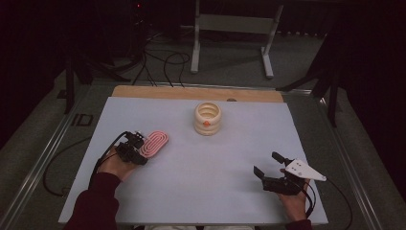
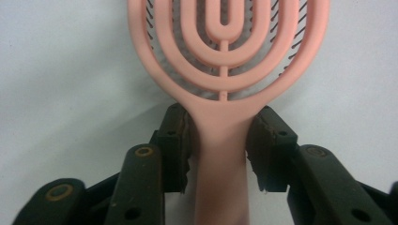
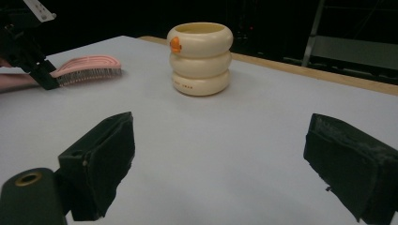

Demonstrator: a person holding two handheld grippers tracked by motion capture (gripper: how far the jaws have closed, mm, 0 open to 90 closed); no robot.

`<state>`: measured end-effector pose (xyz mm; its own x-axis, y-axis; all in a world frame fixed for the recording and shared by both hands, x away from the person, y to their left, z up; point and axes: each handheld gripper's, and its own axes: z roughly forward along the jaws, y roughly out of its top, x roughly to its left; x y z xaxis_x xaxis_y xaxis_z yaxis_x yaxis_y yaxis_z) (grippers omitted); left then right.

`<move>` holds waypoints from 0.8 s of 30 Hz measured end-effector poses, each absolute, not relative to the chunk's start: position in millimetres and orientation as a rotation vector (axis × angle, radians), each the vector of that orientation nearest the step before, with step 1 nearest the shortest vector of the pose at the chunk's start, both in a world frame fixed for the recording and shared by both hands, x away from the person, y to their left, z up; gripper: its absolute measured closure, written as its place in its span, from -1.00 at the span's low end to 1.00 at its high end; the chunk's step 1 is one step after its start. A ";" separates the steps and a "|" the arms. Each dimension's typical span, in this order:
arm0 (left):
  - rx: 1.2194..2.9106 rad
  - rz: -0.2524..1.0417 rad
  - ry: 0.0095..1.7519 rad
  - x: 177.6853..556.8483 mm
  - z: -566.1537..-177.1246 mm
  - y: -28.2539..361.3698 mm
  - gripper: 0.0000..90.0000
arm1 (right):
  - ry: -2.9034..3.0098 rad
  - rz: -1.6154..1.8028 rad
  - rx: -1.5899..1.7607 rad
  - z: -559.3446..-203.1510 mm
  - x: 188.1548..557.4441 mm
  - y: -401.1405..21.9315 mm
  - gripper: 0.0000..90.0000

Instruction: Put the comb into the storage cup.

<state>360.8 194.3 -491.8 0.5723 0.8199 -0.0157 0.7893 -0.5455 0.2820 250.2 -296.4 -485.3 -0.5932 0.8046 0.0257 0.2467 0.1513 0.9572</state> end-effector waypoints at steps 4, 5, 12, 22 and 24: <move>2.548 0.159 1.351 361.8 -491.3 193.5 0.44 | 1.932 1.458 1.000 -485.3 250.1 -295.9 -0.79; 2.548 0.158 1.354 362.0 -491.2 193.4 0.45 | 1.932 1.457 1.000 -485.4 250.1 -295.9 -0.79; 2.550 0.160 1.351 362.1 -490.6 193.6 0.51 | 1.932 1.456 1.002 -485.5 250.1 -296.1 -0.79; 2.543 0.222 1.350 360.7 -489.3 193.3 0.53 | 1.933 1.454 1.006 -485.7 250.3 -296.1 -0.79; 2.539 0.228 1.350 360.4 -488.4 193.8 0.53 | 1.934 1.454 1.006 -485.8 250.4 -296.2 -0.79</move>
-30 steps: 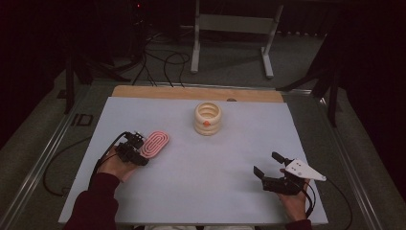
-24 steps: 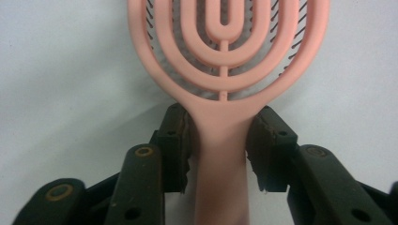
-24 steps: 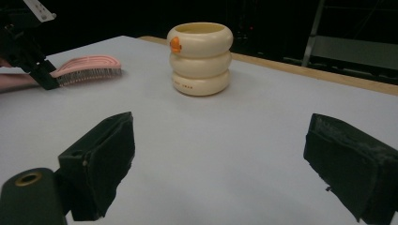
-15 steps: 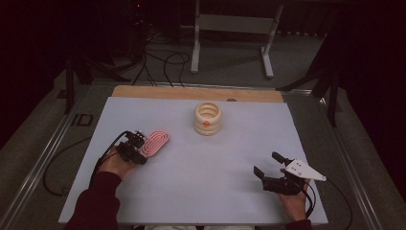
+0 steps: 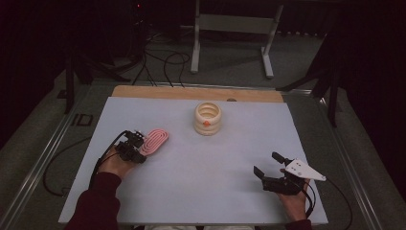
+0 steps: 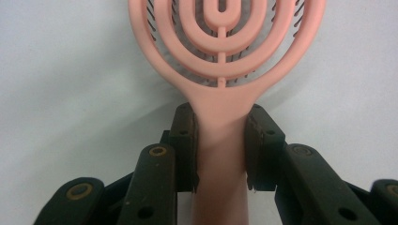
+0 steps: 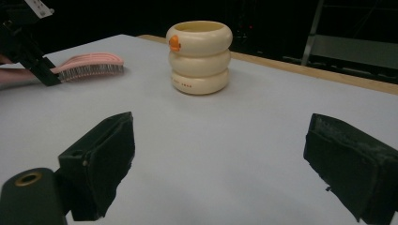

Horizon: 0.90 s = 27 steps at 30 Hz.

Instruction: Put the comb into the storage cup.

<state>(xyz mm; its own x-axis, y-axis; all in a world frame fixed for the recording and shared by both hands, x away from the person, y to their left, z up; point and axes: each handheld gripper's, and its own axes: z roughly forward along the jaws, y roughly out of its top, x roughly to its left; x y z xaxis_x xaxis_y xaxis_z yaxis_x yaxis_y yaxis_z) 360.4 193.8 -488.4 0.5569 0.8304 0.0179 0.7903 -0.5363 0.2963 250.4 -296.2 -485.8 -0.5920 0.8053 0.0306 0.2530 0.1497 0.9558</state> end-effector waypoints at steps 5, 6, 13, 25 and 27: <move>2.525 0.265 1.354 358.5 -484.5 194.8 0.54 | 1.936 1.454 1.005 -485.7 250.2 -296.0 -0.79; 2.521 0.275 1.354 358.4 -483.8 195.1 0.54 | 1.936 1.454 1.004 -485.6 250.3 -296.0 -0.79; 2.502 0.306 1.351 357.1 -478.8 195.7 0.54 | 1.936 1.454 1.006 -485.6 250.2 -296.0 -0.79; 2.482 0.342 1.317 353.3 -468.3 191.8 0.54 | 1.939 1.456 1.005 -485.8 250.5 -294.8 -0.79; 2.479 0.350 1.309 352.9 -466.5 190.8 0.54 | 1.947 1.451 1.002 -486.0 250.9 -294.6 -0.79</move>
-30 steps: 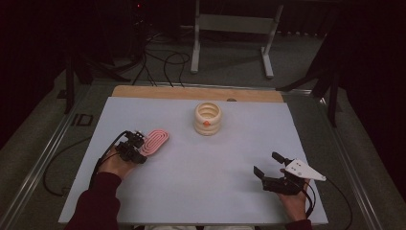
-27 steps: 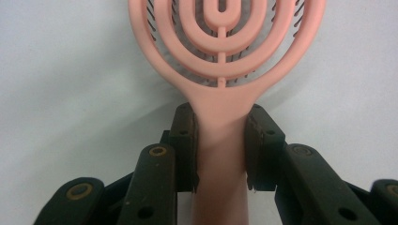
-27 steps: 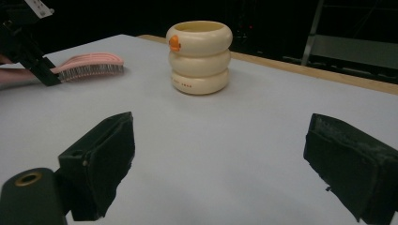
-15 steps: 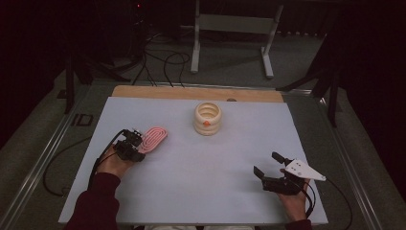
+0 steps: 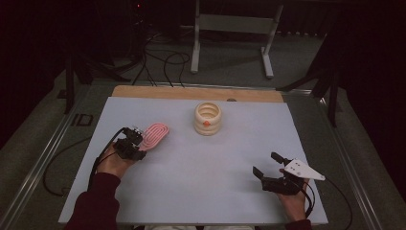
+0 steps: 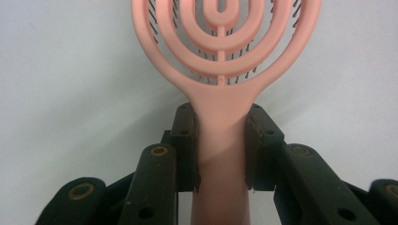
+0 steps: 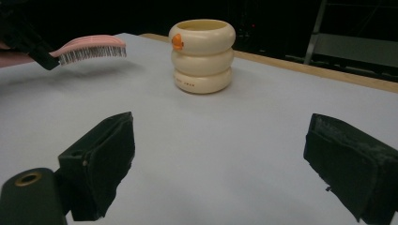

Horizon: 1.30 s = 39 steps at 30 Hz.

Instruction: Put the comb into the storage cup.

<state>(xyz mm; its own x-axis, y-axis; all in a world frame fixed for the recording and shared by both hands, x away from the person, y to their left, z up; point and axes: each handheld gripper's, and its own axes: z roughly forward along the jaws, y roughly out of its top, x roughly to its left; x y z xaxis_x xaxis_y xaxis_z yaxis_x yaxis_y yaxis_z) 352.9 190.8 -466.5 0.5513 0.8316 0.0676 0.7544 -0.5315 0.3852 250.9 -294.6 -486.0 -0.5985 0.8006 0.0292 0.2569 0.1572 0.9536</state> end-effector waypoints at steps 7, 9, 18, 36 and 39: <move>2.468 0.370 1.285 351.5 -460.2 186.7 0.54 | 1.955 1.453 1.002 -486.0 251.5 -293.1 -0.79; 2.461 0.376 1.274 350.8 -458.4 185.6 0.54 | 1.966 1.464 1.004 -486.0 252.0 -292.7 -0.79; 2.437 0.393 1.239 349.2 -449.8 181.0 0.54 | 2.028 1.485 1.028 -484.0 255.4 -290.9 -0.80; 2.380 0.414 1.192 347.6 -431.0 172.8 0.55 | 2.104 1.520 1.085 -471.5 268.2 -276.7 -0.81; 2.378 0.418 1.183 347.6 -428.5 170.9 0.54 | 2.110 1.506 1.095 -469.7 271.2 -275.0 -0.81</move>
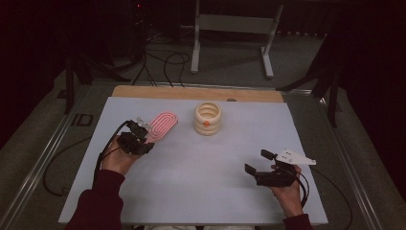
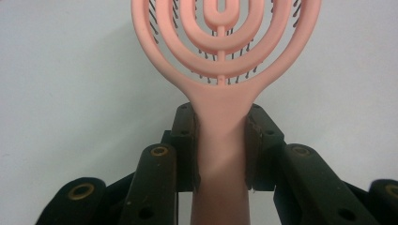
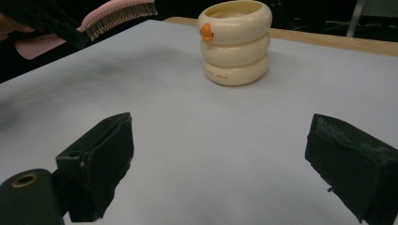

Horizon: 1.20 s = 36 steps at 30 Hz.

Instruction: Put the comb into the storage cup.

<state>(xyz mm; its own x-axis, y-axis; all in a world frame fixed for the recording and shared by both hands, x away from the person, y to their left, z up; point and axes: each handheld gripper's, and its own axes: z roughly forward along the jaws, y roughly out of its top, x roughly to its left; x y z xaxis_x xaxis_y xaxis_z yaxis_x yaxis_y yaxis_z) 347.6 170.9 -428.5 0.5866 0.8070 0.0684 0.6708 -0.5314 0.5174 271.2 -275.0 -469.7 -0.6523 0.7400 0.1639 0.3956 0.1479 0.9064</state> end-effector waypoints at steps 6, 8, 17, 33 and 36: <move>2.364 0.425 1.156 346.8 -423.4 165.8 0.55 | 2.111 1.482 1.124 -464.0 277.7 -272.7 -0.81; 2.360 0.432 1.150 346.3 -421.8 163.5 0.55 | 2.114 1.479 1.130 -461.8 279.4 -271.8 -0.81; 2.354 0.430 1.117 346.7 -417.0 154.4 0.55 | 2.101 1.506 1.121 -454.4 285.3 -266.2 -0.81; 2.344 0.443 1.046 346.3 -408.4 132.6 0.55 | 2.104 1.525 1.166 -445.5 296.1 -255.2 -0.81; 2.347 0.443 1.030 346.8 -406.9 128.2 0.55 | 2.113 1.519 1.175 -443.8 298.5 -252.4 -0.81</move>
<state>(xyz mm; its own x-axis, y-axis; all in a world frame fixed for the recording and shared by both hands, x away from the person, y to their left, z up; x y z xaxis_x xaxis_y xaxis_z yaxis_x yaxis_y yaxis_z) 346.8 128.2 -406.9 0.6546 0.7516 0.0816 0.5763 -0.5659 0.5896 298.5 -252.4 -443.8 -0.6275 0.7468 0.2203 0.4467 0.1135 0.8874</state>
